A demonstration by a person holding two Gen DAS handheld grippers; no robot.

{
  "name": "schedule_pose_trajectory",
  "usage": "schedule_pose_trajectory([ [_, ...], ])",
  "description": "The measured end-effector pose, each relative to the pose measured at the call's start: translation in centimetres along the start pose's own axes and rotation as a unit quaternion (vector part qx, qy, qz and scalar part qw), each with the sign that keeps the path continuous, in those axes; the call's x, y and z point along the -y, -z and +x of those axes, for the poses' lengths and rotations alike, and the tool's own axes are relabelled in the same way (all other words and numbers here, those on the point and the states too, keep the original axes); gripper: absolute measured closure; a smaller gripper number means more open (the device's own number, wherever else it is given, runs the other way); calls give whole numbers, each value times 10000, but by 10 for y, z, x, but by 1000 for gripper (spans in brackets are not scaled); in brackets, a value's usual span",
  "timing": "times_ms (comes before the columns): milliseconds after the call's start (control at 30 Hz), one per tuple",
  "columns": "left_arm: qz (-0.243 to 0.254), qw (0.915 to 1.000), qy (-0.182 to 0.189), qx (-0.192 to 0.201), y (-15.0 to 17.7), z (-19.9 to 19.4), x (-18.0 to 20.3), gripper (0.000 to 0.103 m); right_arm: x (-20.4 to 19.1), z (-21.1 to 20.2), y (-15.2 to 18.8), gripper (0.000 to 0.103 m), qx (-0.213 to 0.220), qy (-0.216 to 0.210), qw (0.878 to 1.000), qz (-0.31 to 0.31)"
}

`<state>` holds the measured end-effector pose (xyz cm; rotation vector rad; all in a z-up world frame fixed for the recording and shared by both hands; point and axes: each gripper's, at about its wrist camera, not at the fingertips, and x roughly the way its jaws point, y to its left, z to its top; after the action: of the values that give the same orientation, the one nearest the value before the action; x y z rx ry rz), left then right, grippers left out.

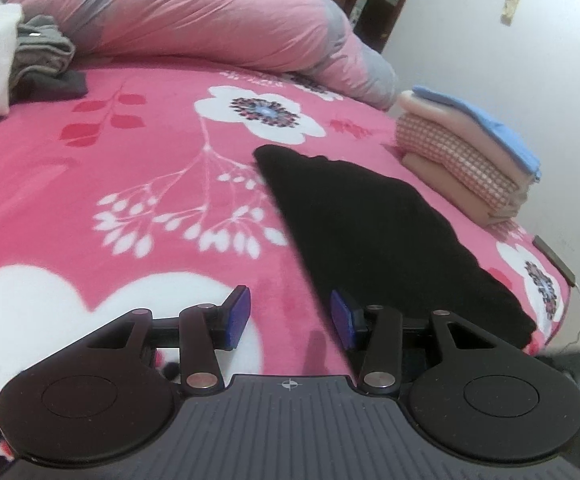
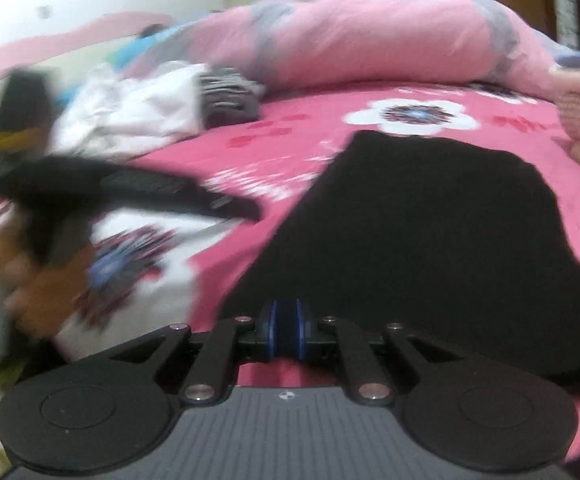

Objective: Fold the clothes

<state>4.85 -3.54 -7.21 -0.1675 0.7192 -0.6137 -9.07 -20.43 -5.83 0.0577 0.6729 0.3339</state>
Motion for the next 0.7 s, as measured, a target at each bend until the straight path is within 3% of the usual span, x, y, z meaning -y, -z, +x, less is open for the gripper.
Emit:
schedule_pose_trajectory([
  [67,-38,10000,-17,13,-1,0,-5,58,-13,-11,6,93,-17,-132,9997,-227],
  [133,-66,10000,-28,37,-2,-1,-8,58,-18,-19,4,93,149,34,9989,-442],
  [233,-128,9999,-44,72,-3,-4,-11,58,-9,-12,-10,93,455,214,9986,-152],
  [367,-170,9997,-25,157,-5,-9,-12,58,-11,13,-9,93,179,28,9996,-238],
  [567,90,9993,178,325,-15,-1,7,56,-10,-17,-8,94,323,-302,9984,-353],
  [700,421,9969,519,421,-20,12,32,53,47,-20,-25,94,693,876,9933,285],
])
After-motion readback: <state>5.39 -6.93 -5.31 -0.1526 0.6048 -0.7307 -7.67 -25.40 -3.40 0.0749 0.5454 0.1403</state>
